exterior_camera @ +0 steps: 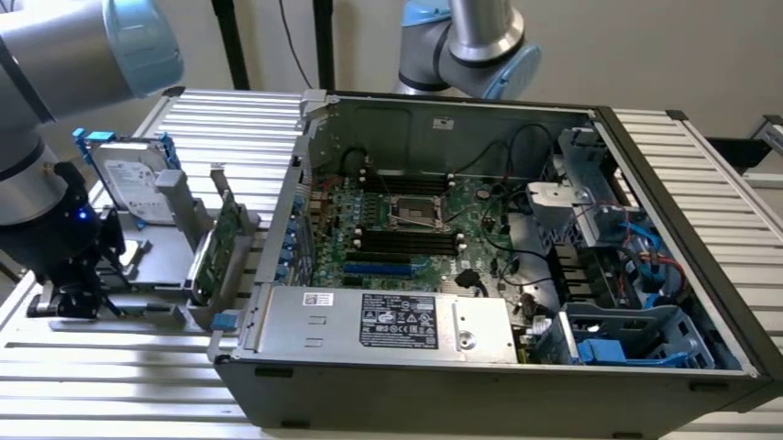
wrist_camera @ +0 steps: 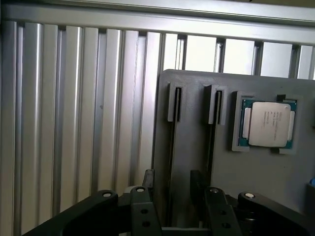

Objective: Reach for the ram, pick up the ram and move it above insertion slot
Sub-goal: 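Pick up the ram and move it above insertion slot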

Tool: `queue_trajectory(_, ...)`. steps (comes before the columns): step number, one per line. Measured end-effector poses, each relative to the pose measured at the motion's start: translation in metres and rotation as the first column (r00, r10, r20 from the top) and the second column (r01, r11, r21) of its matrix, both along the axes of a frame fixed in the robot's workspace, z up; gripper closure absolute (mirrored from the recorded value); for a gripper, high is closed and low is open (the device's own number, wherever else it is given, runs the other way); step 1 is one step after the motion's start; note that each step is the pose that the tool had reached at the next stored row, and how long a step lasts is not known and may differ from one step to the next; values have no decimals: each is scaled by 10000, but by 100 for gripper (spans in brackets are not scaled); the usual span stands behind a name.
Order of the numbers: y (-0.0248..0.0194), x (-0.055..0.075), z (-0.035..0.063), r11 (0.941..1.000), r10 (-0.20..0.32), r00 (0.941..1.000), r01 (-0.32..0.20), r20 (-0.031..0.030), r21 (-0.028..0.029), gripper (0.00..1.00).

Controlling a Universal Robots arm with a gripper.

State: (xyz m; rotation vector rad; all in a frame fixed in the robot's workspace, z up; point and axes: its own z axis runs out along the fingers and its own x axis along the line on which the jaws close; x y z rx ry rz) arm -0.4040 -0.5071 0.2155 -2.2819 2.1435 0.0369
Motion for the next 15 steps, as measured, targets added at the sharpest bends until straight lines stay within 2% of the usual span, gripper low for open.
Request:
queue_trajectory(7, 0, 2, -121, 10000, 15, 10000, -15, -24, 0, 58)
queue_trajectory(14, 13, 2, -141, 10000, 14, 10000, -14, -61, 1, 58)
queue_trajectory(15, 16, 2, -143, 10000, 15, 10000, -15, -62, 1, 60)
